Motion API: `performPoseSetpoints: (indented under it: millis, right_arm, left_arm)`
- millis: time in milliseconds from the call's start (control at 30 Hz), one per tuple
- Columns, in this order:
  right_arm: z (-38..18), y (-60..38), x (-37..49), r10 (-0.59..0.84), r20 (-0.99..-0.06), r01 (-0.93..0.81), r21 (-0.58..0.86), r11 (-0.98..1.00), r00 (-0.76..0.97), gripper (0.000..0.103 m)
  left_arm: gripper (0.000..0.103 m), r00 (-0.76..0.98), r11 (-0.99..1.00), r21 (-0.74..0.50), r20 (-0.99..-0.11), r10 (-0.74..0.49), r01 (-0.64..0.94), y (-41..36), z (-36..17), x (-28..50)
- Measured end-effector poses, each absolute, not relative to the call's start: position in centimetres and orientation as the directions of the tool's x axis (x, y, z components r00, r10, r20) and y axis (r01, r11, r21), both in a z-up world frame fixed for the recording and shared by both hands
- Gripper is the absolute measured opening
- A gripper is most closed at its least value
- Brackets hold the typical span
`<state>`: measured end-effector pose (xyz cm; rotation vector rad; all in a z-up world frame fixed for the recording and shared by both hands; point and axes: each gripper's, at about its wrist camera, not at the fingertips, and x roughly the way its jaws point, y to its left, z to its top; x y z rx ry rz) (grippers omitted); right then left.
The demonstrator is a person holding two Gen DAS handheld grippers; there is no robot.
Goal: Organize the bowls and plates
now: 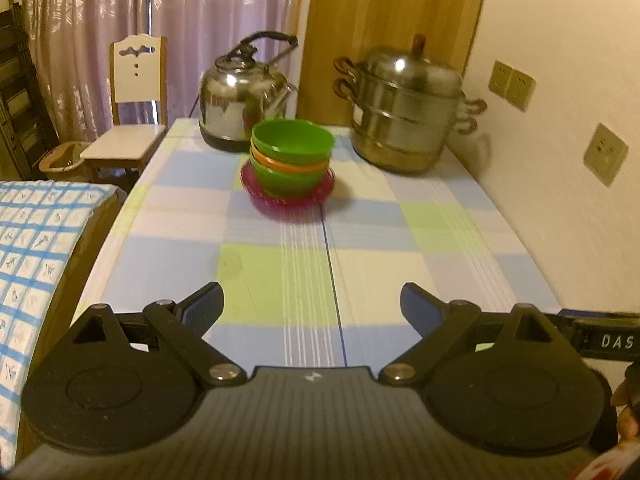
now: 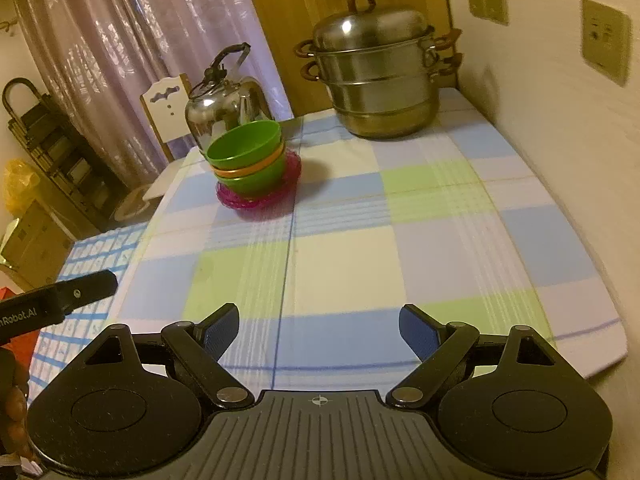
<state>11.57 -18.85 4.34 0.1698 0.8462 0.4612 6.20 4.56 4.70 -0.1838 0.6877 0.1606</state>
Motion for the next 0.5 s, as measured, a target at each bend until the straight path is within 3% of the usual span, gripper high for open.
performPoseSetpoints:
  millis: [500]
  right_arm:
    - [3.7,-20.9,4.3,0.429,-0.682,-0.331,0.279,0.901,0.592,0.087]
  left_arm:
    - [0.094,0.729,0.978,-0.105,-0.682,0.063,-0.183,1.3,2.7,0.2]
